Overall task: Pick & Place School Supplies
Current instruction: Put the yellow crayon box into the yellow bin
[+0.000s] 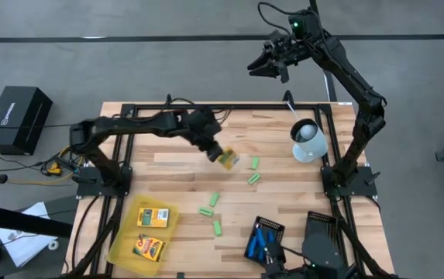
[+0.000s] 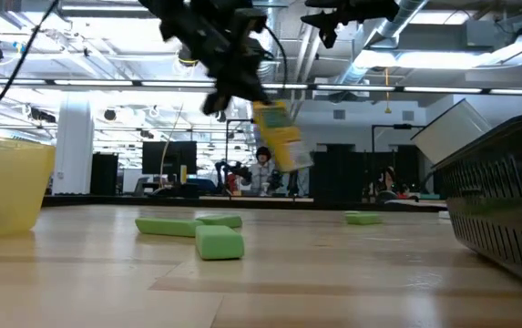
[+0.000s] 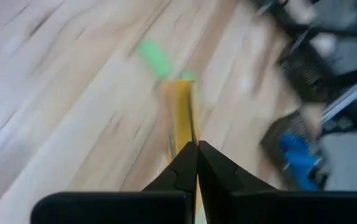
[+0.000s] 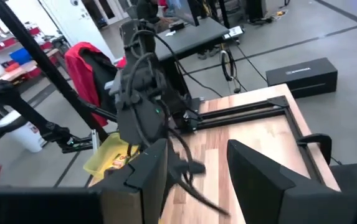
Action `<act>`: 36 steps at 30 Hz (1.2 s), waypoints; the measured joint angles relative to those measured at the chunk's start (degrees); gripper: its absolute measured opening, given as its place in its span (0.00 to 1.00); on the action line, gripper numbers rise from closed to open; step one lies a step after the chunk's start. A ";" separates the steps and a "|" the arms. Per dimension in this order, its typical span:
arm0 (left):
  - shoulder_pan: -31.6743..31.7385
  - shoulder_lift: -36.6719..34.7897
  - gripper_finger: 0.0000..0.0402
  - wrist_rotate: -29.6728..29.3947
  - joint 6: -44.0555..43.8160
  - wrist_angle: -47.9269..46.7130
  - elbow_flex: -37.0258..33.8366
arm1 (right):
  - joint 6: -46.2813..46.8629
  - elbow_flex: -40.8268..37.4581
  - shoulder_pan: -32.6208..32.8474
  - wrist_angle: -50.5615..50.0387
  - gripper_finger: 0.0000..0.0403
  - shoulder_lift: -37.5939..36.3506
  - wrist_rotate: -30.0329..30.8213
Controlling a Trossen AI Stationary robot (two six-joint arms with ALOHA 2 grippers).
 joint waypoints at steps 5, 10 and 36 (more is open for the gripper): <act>-3.70 -8.49 0.00 -4.28 -2.26 -13.84 -0.02 | -0.50 -0.01 -1.10 0.46 0.39 -0.01 -1.28; -8.31 -17.49 0.00 -9.97 -11.71 -23.53 0.04 | -0.63 -0.01 -1.57 2.44 0.39 -0.01 -2.93; -45.09 -19.53 0.00 -12.30 -57.20 -37.65 -4.42 | -1.99 -0.01 -0.66 3.68 0.39 -0.01 -4.42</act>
